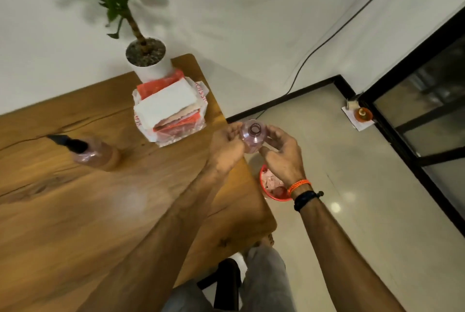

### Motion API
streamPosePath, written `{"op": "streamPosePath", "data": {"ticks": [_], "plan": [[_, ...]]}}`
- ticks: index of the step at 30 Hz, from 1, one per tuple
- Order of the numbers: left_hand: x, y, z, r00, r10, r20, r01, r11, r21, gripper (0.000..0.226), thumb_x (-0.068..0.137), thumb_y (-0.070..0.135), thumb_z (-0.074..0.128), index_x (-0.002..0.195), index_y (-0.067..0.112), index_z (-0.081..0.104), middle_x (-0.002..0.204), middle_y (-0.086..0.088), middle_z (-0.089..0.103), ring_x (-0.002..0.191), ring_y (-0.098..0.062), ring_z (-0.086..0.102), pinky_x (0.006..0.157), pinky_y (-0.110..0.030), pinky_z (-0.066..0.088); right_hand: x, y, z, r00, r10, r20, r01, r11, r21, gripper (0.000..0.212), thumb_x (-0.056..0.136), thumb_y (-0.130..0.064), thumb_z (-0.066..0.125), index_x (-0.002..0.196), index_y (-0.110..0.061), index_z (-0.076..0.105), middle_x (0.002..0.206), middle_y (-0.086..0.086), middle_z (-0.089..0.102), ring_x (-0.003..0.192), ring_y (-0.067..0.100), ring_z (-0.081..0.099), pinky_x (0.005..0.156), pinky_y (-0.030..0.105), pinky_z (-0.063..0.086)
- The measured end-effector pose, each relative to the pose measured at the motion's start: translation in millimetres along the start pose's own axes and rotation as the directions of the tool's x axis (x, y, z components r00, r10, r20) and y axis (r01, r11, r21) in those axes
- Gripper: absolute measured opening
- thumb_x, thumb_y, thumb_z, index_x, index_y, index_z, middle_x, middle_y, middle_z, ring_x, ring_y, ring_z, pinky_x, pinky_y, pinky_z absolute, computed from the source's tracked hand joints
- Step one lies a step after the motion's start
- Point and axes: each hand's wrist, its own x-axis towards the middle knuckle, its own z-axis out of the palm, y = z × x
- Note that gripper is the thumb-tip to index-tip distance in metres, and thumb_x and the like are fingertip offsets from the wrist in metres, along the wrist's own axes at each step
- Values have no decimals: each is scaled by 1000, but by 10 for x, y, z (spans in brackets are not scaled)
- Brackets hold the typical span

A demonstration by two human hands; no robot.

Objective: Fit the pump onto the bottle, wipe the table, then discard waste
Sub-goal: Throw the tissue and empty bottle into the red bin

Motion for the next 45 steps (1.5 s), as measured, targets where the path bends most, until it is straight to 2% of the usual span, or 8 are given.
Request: {"op": "streamPosePath", "data": {"ticks": [7, 12, 18, 27, 33, 35, 40, 45], "plan": [[380, -458, 1148, 990, -119, 78, 117, 993, 30, 29, 65, 4, 70, 89, 21, 68, 92, 0, 75, 88, -13, 69, 84, -30, 57, 308, 855, -824, 977, 194, -88, -190, 980, 51, 51, 77, 5, 66, 122, -18, 64, 114, -3, 70, 103, 5, 66, 94, 27, 53], [837, -1110, 1742, 953, -298, 59, 294, 954, 62, 26, 35, 18, 58, 61, 19, 65, 54, 7, 61, 43, -4, 52, 44, -15, 41, 578, 1666, -1016, 942, 329, -68, -326, 944, 56, 45, 77, -2, 66, 117, -23, 68, 110, -8, 71, 102, 8, 65, 90, 25, 52], [1459, -2154, 2093, 885, -463, -48, 465, 882, 77, 8, 76, 4, 69, 82, 10, 71, 91, -16, 73, 82, -23, 61, 72, -31, 50, 887, 2651, -897, 866, 500, -16, -499, 865, 55, 51, 79, 8, 57, 121, -19, 66, 118, 2, 68, 111, 21, 61, 102, 42, 49], [2080, -3147, 2234, 782, -612, -116, 622, 779, 81, 42, 80, 1, 69, 122, 4, 63, 118, -17, 68, 109, -30, 64, 88, -34, 53, 1272, 3718, -600, 815, 576, 60, -579, 807, 112, 50, 83, 10, 53, 127, -14, 62, 125, 6, 65, 119, 28, 57, 103, 48, 47], [2274, -3078, 2177, 793, -576, -198, 580, 813, -42, 27, 91, -7, 51, 103, 15, 61, 77, -3, 57, 65, -17, 54, 40, -13, 39, 1382, 3682, -665, 784, 615, 88, -613, 742, 271, 73, 83, 15, 53, 148, -11, 32, 118, -8, 50, 115, 18, 50, 105, 39, 44], [2216, -2900, 2107, 814, -557, -166, 565, 825, 1, 28, 89, -8, 52, 107, 12, 60, 76, -2, 58, 63, -15, 55, 42, -11, 43, 1342, 3532, -720, 776, 627, 69, -618, 731, 289, 67, 84, 13, 55, 145, -7, 36, 121, 1, 54, 120, 25, 52, 106, 43, 44], [1881, -2330, 1982, 883, -461, -90, 469, 870, 152, 44, 82, -9, 55, 125, -5, 55, 129, -23, 60, 121, -38, 57, 100, -48, 47, 1130, 2951, -823, 799, 600, 51, -588, 759, 279, 57, 80, 14, 57, 132, -7, 50, 127, 11, 61, 118, 26, 58, 106, 45, 45], [1448, -1745, 1703, 920, -386, -68, 392, 912, 118, 28, 82, -11, 55, 78, 16, 56, 75, -1, 55, 66, -8, 56, 58, -15, 43, 819, 2178, -834, 863, 505, 3, -492, 839, 232, 42, 81, 12, 59, 115, -13, 58, 124, 12, 63, 103, 16, 63, 99, 31, 50]]}}
